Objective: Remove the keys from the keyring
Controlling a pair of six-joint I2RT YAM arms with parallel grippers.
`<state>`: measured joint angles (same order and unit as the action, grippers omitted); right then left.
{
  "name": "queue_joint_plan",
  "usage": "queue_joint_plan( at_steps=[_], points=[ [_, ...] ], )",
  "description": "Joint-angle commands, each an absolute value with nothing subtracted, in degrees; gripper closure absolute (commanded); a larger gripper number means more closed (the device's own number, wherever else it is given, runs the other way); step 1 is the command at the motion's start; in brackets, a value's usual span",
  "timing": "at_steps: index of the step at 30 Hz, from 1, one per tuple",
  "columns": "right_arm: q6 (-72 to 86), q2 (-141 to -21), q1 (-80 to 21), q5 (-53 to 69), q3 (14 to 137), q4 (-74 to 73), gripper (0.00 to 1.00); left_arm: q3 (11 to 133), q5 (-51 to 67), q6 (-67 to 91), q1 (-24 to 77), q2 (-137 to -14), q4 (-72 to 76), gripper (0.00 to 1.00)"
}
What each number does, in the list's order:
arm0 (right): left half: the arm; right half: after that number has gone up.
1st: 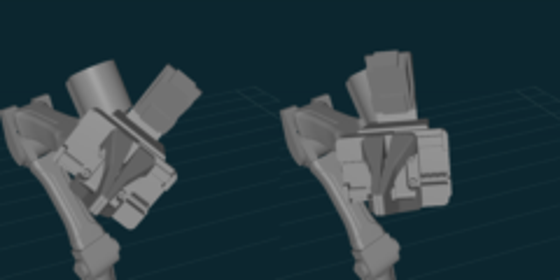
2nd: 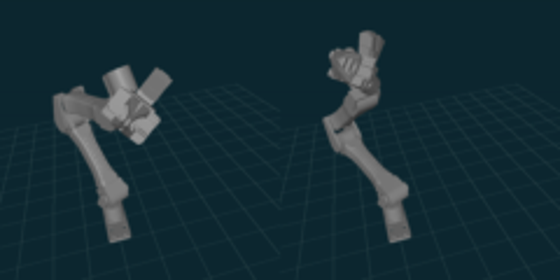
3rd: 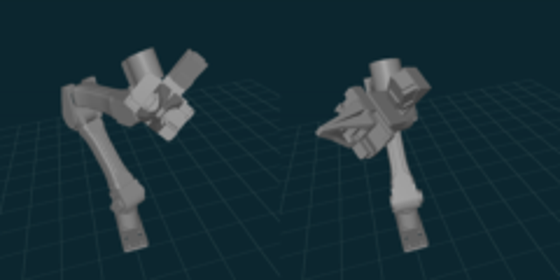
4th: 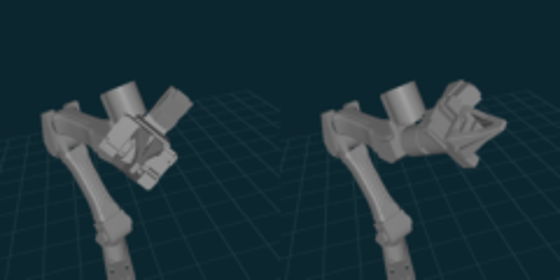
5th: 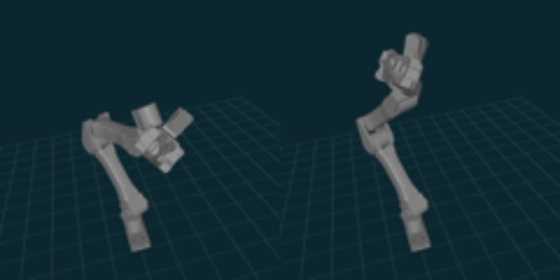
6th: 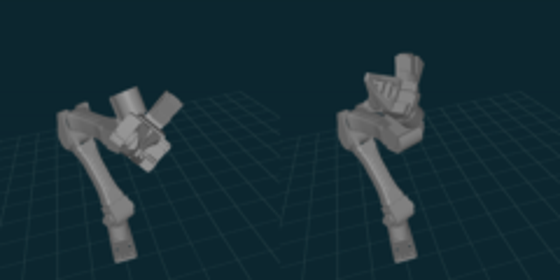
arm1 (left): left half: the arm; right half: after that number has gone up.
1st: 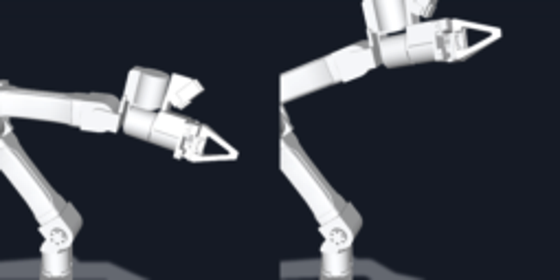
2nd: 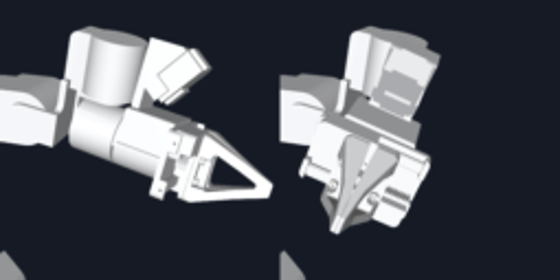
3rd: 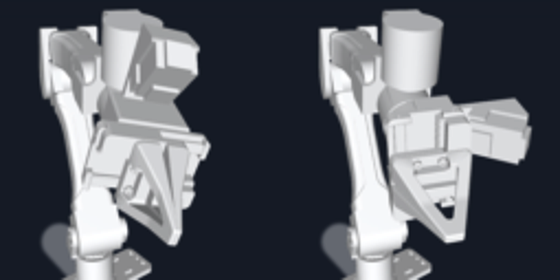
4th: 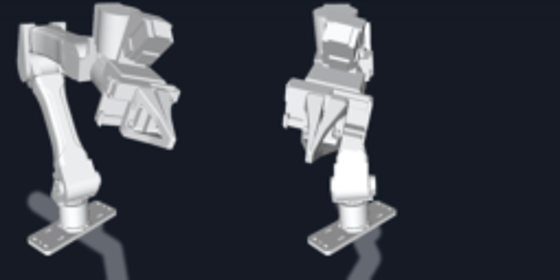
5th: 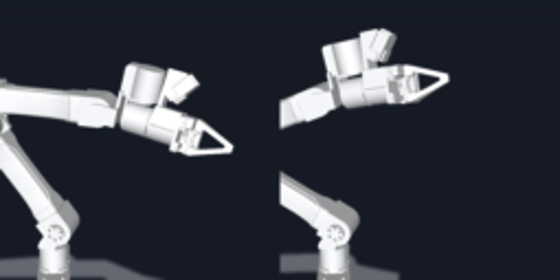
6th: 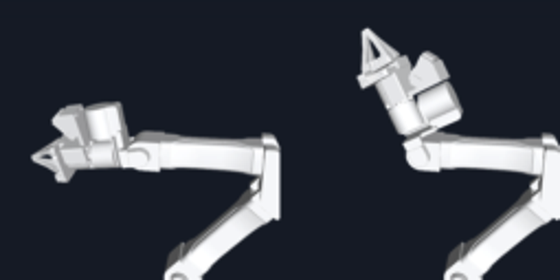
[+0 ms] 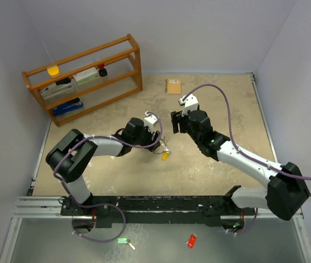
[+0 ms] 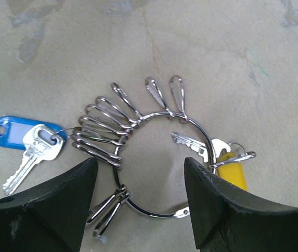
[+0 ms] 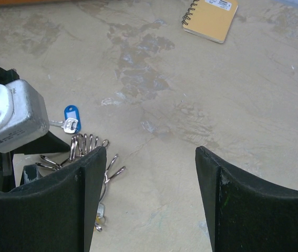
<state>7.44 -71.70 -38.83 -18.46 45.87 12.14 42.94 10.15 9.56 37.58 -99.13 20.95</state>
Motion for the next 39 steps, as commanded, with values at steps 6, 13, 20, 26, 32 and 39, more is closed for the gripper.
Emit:
queue_joint_plan(
  at_steps=[6,13,20,26,32,39],
  points=[
    [6.4,-68.9,-38.8,-20.6,45.9,12.3,0.28,46.0,0.8,12.6,37.6,-102.5,21.9,0.42],
    [6.0,-68.7,-38.8,-21.4,46.0,12.2,0.28,47.4,1.5,14.1,37.7,-106.6,23.3,0.62],
    [6.0,-67.9,-38.8,-22.2,45.3,12.7,0.28,46.3,3.1,15.6,37.7,-107.8,25.3,1.0],
    [6.2,-69.0,-38.8,-23.1,45.4,12.5,0.3,45.4,1.6,15.5,37.7,-105.5,25.4,1.0],
    [6.7,-69.4,-38.8,-23.7,44.5,11.8,0.33,45.2,-1.3,13.7,37.7,-100.0,25.6,1.0],
    [6.9,-69.9,-38.8,-23.7,43.2,12.2,0.37,48.1,-4.5,9.7,37.7,-90.7,23.5,1.0]
  ],
)
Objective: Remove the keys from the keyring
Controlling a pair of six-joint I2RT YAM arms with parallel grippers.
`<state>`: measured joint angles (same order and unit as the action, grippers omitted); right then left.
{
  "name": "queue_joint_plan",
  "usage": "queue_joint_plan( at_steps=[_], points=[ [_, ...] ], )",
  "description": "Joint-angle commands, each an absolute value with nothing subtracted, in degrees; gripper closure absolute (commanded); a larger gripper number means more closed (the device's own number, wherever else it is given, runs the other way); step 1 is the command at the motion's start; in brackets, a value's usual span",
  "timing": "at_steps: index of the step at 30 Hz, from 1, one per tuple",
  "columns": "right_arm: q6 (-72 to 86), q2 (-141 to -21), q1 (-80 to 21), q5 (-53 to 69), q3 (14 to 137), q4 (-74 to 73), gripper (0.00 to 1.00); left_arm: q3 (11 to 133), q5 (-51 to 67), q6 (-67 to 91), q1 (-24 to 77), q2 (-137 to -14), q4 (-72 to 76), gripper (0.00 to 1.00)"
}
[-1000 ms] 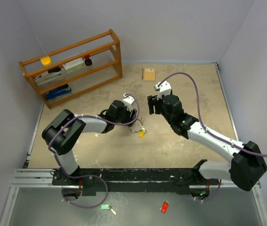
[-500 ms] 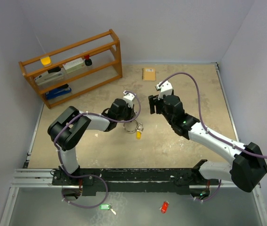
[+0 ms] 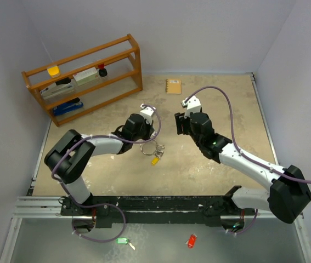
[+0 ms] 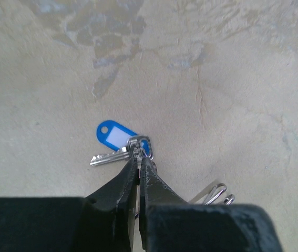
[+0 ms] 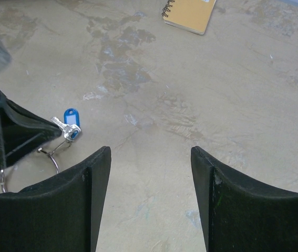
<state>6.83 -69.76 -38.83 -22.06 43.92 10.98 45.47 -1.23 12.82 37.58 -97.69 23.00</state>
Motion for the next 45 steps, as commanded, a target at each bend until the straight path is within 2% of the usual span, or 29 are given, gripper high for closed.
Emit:
queue_joint_plan(
  at_steps=[1,10,16,24,40,43,45],
  points=[
    [7.0,-69.9,-38.8,-23.4,42.7,12.5,0.37,48.4,-5.3,9.1,37.7,-89.5,23.5,1.0],
    [8.6,-71.2,-38.8,-16.2,39.8,17.3,0.38,50.4,-7.3,7.0,37.7,-84.1,23.6,1.0],
    [7.9,-71.4,-38.8,-3.3,37.6,25.4,0.47,50.3,-6.9,7.5,37.6,-82.3,24.2,1.0],
    [7.5,-75.6,-38.9,10.2,37.2,38.9,0.47,51.4,-4.6,7.9,37.7,-79.5,23.2,1.0],
    [4.0,-86.5,-38.9,8.3,45.4,45.2,0.47,50.9,-1.9,9.3,37.7,-74.4,21.6,1.0],
    [4.1,-88.7,-38.9,8.2,46.9,45.7,0.51,50.3,-1.5,9.9,37.7,-73.7,22.3,1.0],
    [4.4,-89.8,-38.9,7.9,47.6,45.8,0.58,50.1,-1.3,10.1,37.7,-73.0,22.4,1.0]
  ],
)
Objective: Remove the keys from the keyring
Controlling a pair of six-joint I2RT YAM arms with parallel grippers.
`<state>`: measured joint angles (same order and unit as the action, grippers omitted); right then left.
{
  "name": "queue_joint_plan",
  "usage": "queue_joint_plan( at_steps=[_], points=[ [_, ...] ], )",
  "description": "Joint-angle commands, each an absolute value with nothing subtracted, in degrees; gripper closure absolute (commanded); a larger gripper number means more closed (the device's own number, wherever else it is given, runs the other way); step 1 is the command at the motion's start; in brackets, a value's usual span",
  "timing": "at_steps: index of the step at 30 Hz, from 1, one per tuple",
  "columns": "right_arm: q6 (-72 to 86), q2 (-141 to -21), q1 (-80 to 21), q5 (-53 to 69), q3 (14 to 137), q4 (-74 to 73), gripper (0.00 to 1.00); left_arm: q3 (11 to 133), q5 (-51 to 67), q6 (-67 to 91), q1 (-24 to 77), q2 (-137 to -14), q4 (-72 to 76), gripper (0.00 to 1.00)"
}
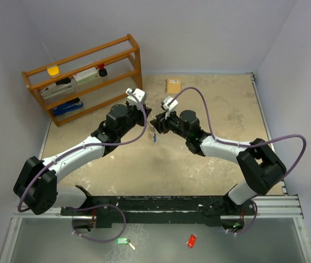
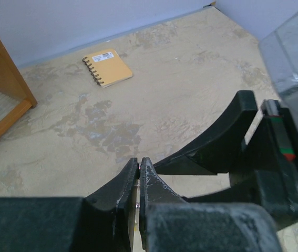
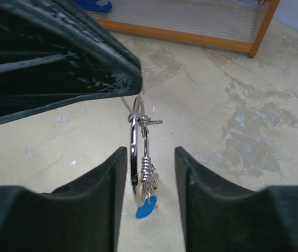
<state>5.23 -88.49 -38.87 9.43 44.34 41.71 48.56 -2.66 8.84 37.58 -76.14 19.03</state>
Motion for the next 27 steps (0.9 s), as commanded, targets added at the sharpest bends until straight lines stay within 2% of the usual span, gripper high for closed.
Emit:
queue_joint_plan(
  at_steps=[1,4,5,6,10,12,14,16,20,27],
  points=[
    [4.6,-90.3,-38.9,7.8,47.9,45.9,0.64,50.0,-1.4,10.2,37.7,-72.7,22.4,1.0],
    [5.3,-91.1,-38.9,7.7,48.6,45.3,0.87,49.7,-2.5,10.2,37.7,-71.7,22.5,1.0],
    [5.5,-91.2,-38.9,7.7,48.7,44.9,0.98,49.5,-2.7,10.1,37.7,-71.5,22.6,1.0],
    [5.5,-91.3,-38.9,7.5,48.7,44.4,1.0,49.4,-2.9,10.0,37.7,-71.3,22.6,1.0],
    [4.8,-89.6,-38.9,6.1,46.8,45.1,1.0,49.4,-4.3,10.1,37.7,-71.4,22.0,1.0],
    [3.7,-87.9,-38.9,5.0,46.4,44.4,1.0,49.5,-5.6,9.9,37.6,-71.7,20.4,0.86],
    [1.5,-85.8,-38.9,4.1,46.8,42.0,1.0,49.3,-6.9,9.5,37.6,-72.0,18.8,0.57],
    [-0.1,-83.9,-38.9,3.4,47.3,39.8,1.0,48.4,-8.5,9.4,37.7,-71.9,18.1,0.47],
    [-1.5,-80.0,-38.9,2.8,47.0,37.3,1.0,45.0,-10.2,8.8,37.7,-70.5,19.9,0.42],
    [-1.2,-74.9,-39.0,4.8,46.8,33.5,1.0,39.0,-8.2,5.1,37.7,-67.4,26.9,0.42]
  ],
)
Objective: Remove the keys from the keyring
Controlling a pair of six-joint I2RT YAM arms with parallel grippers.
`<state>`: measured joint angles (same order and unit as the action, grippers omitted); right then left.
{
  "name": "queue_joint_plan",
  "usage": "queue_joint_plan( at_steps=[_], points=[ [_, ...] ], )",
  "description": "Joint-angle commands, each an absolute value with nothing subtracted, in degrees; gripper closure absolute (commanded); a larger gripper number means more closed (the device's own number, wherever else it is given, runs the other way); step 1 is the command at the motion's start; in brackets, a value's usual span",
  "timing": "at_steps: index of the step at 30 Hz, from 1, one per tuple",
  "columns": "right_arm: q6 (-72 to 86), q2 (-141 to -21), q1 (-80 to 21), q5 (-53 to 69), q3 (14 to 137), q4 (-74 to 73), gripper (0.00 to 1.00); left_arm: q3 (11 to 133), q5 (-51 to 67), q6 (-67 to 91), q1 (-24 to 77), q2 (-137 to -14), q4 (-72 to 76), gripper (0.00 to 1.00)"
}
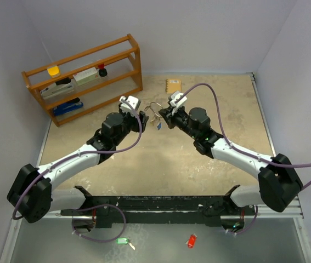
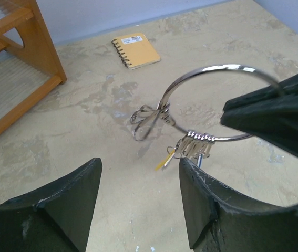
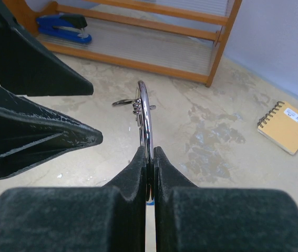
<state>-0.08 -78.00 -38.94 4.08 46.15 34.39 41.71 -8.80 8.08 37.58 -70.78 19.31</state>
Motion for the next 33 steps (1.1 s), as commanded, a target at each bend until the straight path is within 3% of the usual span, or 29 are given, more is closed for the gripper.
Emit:
queue_joint_plan(
  at_steps=[1,8,21,28,33],
  points=[
    [-1.2,-74.4,-39.0,5.2,47.0,32.8,1.0,37.4,-7.3,4.7,37.7,-66.4,30.7,0.48],
    [-1.1,-72.3,-39.0,9.7,49.2,26.6,1.0,29.1,-0.3,1.3,37.7,-61.6,46.8,0.5],
    [-1.8,-66.0,-39.0,16.6,48.9,21.4,1.0,34.7,19.8,-1.4,37.5,-67.1,43.1,0.45],
    [-1.9,-64.0,-39.0,18.8,49.7,19.8,1.0,34.1,14.9,-3.1,37.5,-65.7,42.7,0.45],
    [-1.3,-63.5,-39.0,20.7,49.9,19.1,1.0,33.7,11.0,-3.4,37.5,-65.8,44.5,0.52]
  ],
)
